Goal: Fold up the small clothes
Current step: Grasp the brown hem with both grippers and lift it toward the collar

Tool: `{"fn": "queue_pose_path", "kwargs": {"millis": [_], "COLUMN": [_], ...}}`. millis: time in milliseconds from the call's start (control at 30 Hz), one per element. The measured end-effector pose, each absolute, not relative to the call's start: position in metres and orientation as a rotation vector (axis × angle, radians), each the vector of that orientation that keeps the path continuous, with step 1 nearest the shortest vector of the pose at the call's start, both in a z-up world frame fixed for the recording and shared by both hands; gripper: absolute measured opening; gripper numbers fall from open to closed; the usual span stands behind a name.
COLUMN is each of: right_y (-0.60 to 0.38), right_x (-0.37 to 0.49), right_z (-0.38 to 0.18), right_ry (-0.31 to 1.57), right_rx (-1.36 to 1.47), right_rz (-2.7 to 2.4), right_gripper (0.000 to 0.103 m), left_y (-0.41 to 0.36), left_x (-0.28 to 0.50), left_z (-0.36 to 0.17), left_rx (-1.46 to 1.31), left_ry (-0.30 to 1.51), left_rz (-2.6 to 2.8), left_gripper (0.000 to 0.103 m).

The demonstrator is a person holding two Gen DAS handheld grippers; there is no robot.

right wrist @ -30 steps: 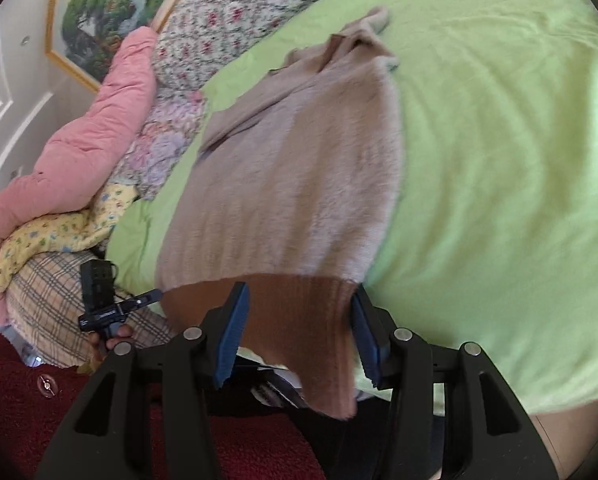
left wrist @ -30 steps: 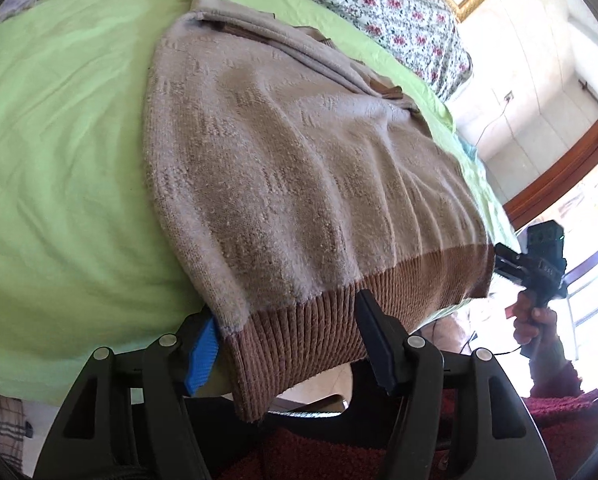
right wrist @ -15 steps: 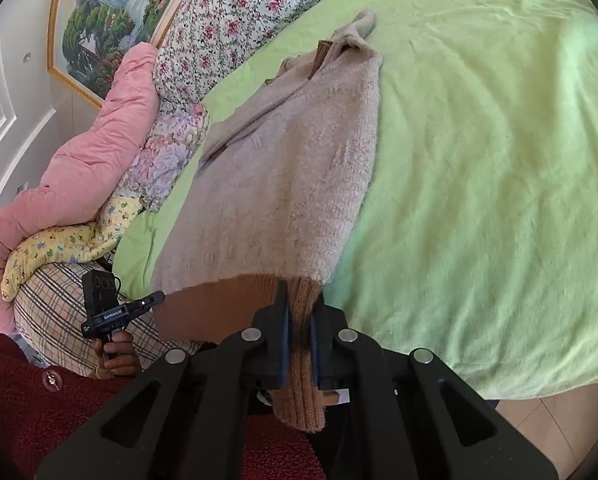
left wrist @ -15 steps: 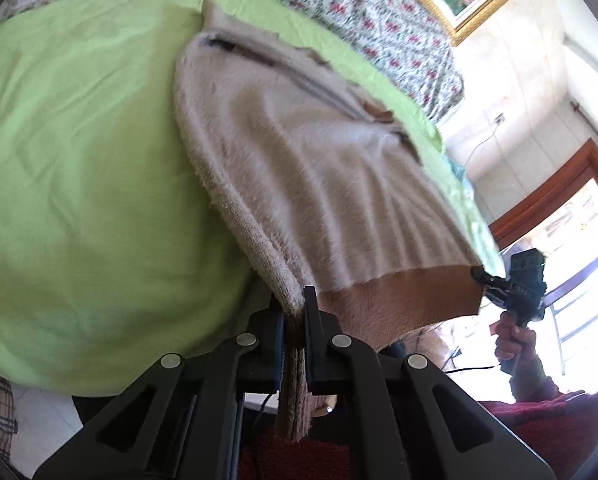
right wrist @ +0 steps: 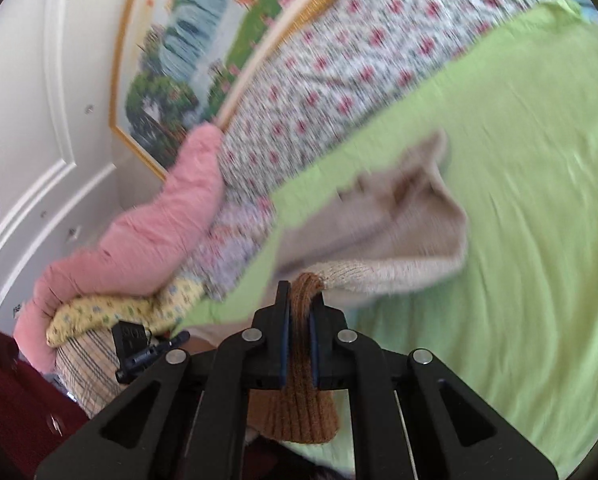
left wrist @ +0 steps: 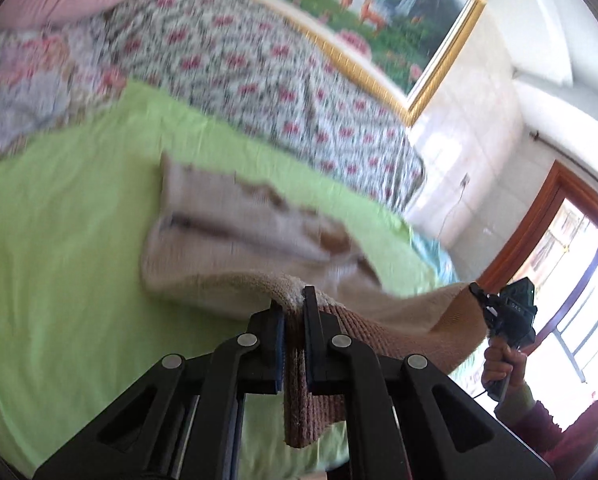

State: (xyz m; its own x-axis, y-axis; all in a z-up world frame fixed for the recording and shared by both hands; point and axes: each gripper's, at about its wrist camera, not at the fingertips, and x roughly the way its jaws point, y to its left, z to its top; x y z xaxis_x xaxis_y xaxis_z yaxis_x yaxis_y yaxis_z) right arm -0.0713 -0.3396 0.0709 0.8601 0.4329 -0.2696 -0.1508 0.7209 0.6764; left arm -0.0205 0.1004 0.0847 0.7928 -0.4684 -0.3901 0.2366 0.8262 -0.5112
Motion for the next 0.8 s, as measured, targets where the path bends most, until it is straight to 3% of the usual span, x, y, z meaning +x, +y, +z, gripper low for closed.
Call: {"fn": "queue_pose_path", "kwargs": {"millis": [200,400,800], "right_y": [-0.356,-0.38,-0.423], "right_x": [0.001,0.1,0.246], "right_z": [0.082,0.068,-0.006], "right_ry": [0.352,0.416,0.66], "right_rx": [0.736,0.78,0.766], "right_rz": [0.309,0.175,-0.092], "right_gripper": [0.009,0.009,0.009], "left_y": [0.117,0.137,0.155], "left_x": [0.053,0.152,0.321], "left_z": [0.101,0.095,0.013], "left_rx": [-0.473,-0.503,-0.499], "left_ry": [0.457,0.494,0.707], "left_rz": [-0.331,-0.243,-0.098], "left_gripper": [0.005,0.005,0.005]}}
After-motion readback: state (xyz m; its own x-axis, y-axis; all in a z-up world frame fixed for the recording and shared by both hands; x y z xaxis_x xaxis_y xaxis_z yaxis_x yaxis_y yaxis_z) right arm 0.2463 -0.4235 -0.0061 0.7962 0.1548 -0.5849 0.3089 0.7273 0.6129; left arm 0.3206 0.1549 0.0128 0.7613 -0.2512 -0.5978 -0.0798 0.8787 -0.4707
